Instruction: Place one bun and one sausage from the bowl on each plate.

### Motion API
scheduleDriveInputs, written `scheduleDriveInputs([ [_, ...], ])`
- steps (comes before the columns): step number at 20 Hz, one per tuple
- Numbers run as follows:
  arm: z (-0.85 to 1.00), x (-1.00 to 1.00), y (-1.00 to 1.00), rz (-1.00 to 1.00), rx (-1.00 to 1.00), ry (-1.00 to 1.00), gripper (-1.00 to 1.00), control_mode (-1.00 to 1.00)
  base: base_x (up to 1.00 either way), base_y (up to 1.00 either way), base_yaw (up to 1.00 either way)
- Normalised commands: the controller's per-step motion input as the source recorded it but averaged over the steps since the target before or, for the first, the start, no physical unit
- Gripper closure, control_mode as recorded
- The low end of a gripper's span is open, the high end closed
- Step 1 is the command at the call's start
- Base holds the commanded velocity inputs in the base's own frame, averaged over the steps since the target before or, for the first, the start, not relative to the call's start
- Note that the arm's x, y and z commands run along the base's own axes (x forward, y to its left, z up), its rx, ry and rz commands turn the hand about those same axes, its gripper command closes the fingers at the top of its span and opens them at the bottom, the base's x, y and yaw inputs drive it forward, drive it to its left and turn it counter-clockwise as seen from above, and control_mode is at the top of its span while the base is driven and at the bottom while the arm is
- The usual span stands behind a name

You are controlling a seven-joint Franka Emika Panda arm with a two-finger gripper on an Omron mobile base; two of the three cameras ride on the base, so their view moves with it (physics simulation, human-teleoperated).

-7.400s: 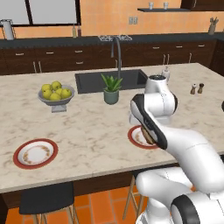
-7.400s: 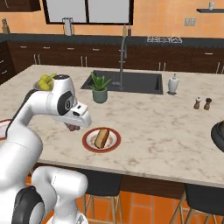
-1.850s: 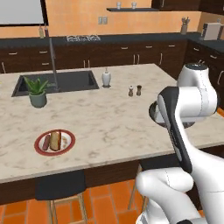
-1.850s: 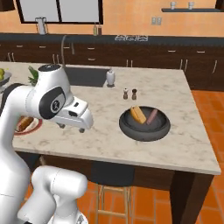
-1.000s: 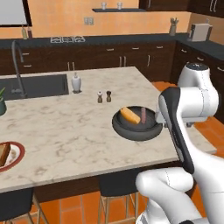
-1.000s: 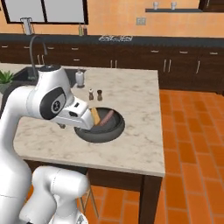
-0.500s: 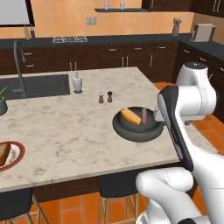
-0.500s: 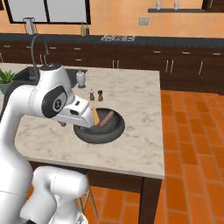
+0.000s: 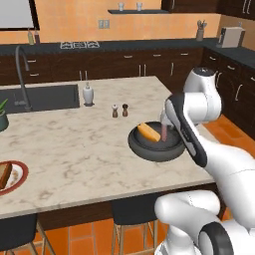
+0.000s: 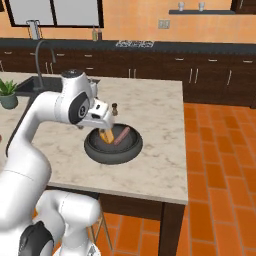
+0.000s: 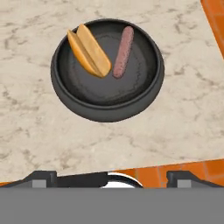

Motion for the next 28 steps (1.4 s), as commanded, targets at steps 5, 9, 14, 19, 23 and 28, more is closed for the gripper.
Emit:
scheduleDriveInputs([
  [5, -0.41, 0.97, 0.02, 0.19, 0.01, -0.05, -1.0, -1.0, 0.0, 0.0, 0.0],
  [9, -0.59, 0.78, 0.11, 0.15, 0.0, 0.0, -1.0, -1.0, 0.0, 0.0, 0.0],
  [14, -0.25, 0.57, 0.14, 0.06, 0.0, 0.0, -1.0, -1.0, 0.0, 0.0, 0.0],
  [19, -0.26, 0.52, 0.01, 0.1, 0.0, 0.0, -1.0, -1.0, 0.0, 0.0, 0.0],
  [23, -0.23, 0.37, 0.0, 0.1, 0.0, 0.02, -1.0, -1.0, 0.0, 0.0, 0.0],
  [28, -0.27, 0.32, 0.0, 0.09, 0.0, 0.07, -1.0, -1.0, 0.0, 0.0, 0.0],
])
